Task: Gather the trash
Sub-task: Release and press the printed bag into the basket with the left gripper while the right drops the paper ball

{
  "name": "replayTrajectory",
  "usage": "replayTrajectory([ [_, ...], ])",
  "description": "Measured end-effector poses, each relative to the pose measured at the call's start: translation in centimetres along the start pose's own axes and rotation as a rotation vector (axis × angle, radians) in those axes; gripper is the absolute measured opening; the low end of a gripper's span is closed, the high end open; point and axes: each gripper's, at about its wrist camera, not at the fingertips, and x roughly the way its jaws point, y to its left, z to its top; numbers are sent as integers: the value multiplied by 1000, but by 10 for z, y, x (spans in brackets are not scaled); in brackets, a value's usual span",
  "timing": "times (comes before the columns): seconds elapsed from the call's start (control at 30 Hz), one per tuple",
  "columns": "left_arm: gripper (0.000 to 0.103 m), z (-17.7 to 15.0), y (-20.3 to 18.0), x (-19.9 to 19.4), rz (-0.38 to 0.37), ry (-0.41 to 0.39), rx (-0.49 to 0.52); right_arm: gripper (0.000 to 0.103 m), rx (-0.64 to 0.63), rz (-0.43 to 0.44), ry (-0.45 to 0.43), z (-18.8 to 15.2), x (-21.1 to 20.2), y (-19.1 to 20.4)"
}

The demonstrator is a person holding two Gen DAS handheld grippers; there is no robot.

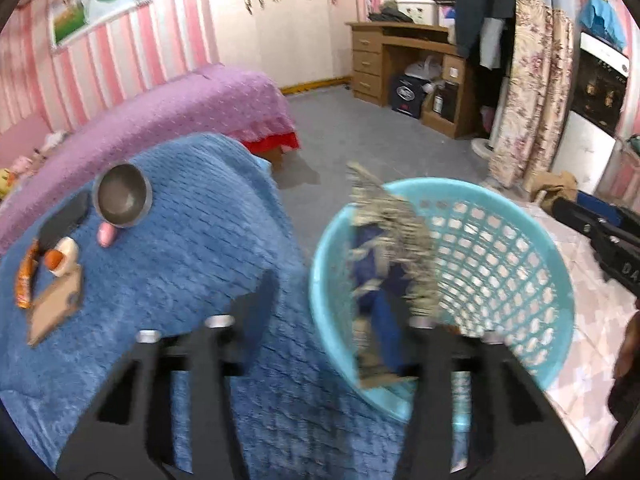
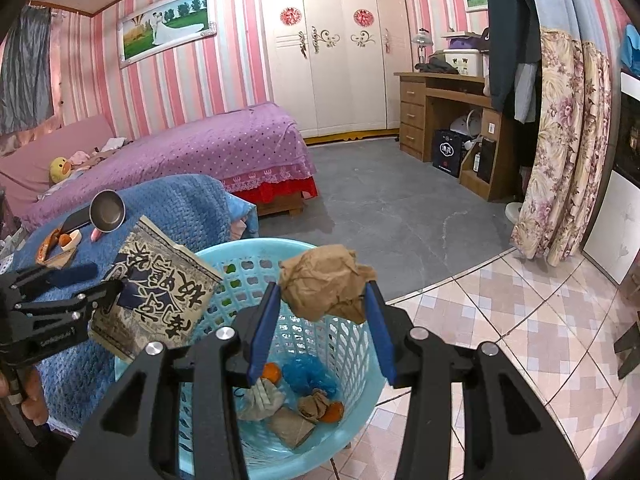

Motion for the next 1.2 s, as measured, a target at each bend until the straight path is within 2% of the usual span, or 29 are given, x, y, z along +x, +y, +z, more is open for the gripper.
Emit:
replayTrajectory([
  [0.07,5,-1,2,3,-37,15,-13,43,1,1,2,0,1,-1],
  [0.2,5,-2,1,7,-68,27,-16,43,8,-1,5,-1,2,-4],
  [0.27,10,-1,0,9,-79,34,-20,43,15,-3,4,-1,1,-6],
  [0.3,17,-1,-1,9,-85,40,-24,43,16,-3,3,-1,1,-7],
  [0.37,66,-2,1,8,-84,37,-45,43,17,-5,4,-1,2,-7],
  [0.4,72,-3,2,6,-67,21,-52,43,17,-5,5,-1,2,-8],
  [0.6,74,-9,0,9,-23,29,-12,43,21,-3,11,-6,4,-7],
  [0.73,74,-17,-1,10,63,-2,25,43,22,-1,15,-8,5,-7],
  [0.8,74,-21,1,10,83,-11,37,43,22,0,19,-9,7,-7],
  [1.03,74,-36,1,3,16,4,56,43,23,2,19,-9,7,-6],
  [1.2,74,-40,10,6,-79,44,-19,43,14,9,22,-10,7,-1],
])
